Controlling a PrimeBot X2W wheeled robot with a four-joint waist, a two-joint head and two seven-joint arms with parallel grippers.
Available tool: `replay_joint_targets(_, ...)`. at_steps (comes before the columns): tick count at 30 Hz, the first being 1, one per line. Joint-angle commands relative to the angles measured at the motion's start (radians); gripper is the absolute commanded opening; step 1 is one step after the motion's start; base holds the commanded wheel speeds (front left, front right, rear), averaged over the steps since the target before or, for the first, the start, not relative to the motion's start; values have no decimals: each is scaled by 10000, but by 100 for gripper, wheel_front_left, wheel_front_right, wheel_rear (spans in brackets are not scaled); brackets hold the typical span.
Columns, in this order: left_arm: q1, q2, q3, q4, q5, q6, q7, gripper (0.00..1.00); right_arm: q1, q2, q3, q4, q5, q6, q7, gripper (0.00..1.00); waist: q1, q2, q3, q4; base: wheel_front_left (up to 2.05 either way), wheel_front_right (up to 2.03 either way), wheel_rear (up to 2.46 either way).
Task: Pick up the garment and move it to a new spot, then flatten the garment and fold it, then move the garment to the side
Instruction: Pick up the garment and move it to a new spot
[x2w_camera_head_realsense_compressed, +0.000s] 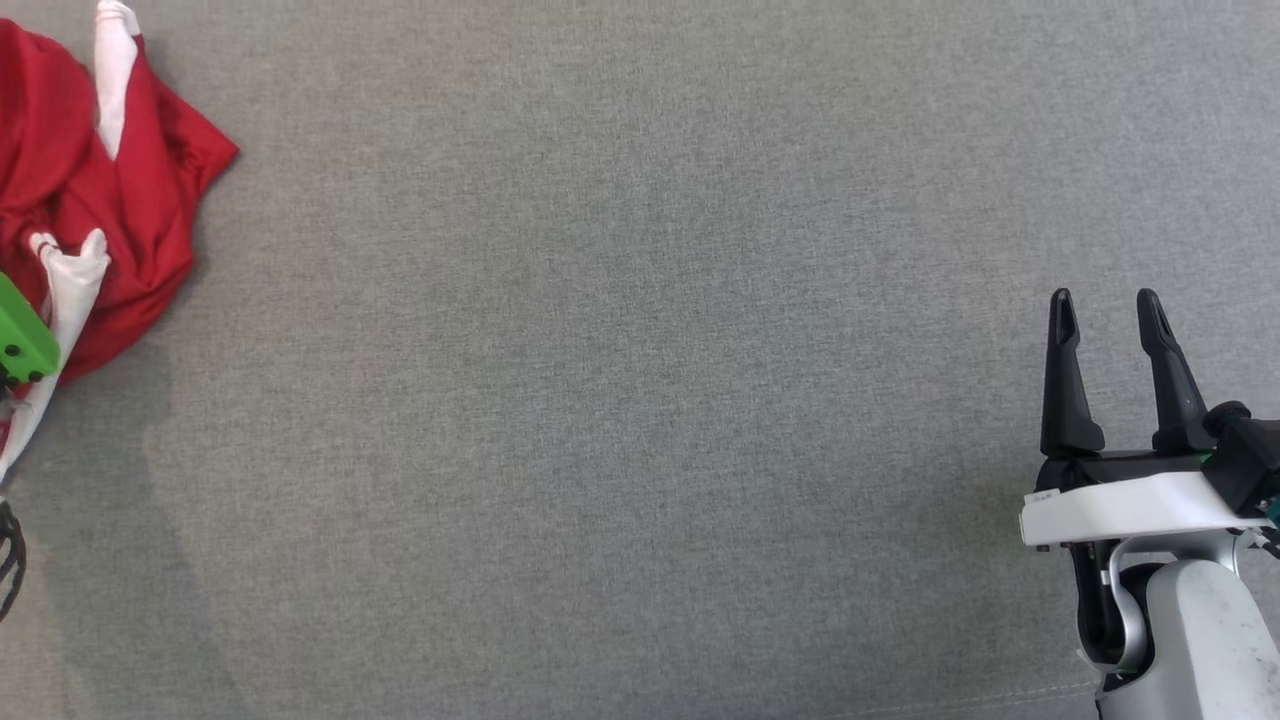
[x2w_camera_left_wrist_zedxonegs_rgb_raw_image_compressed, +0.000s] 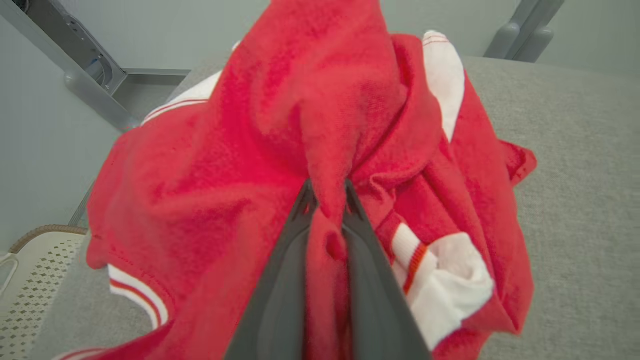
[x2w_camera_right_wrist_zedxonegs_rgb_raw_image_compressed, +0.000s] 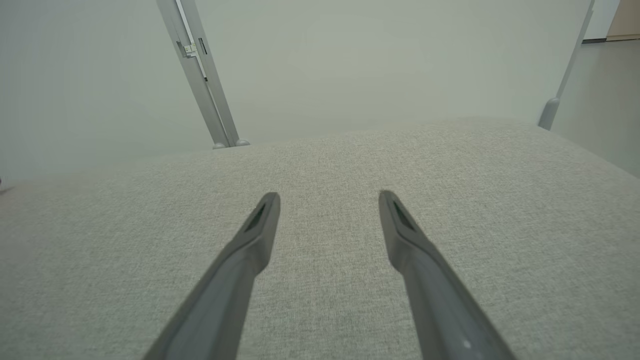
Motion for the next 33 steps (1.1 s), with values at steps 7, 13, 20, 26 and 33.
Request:
replay_joint_targets(7, -568, 170, -26, -313, 295, 129, -1593, 0, 146, -14, 94, 181, 199, 1, -31, 100, 0, 0, -802, 286, 0, 0, 0)
replay_joint_targets(13, -1143, 149, -56, -1293, 541, 297, -2715, 0, 278, -15, 177, 395, 333, 1, -31, 100, 0, 0, -1352, 381, 0, 0, 0)
replay_joint_targets(20, -1830, -367, -534, -3298, 782, 285, -2772, 0, 444, -15, 309, 506, 569, 1, -33, 100, 0, 0, -1739, 52, 0, 0, 0)
replay_joint_targets(26, -2155, -1076, -1127, -4928, 823, 359, -2288, 0, 518, -14, 389, 602, 838, 1, -33, 100, 0, 0, -1897, -647, 0, 0, 0)
replay_joint_targets(33, -2036, -2041, -1899, -5712, 778, 352, -1889, 0, 573, -15, 519, 679, 1094, 1, -31, 100, 0, 0, -1871, -1501, 0, 0, 0)
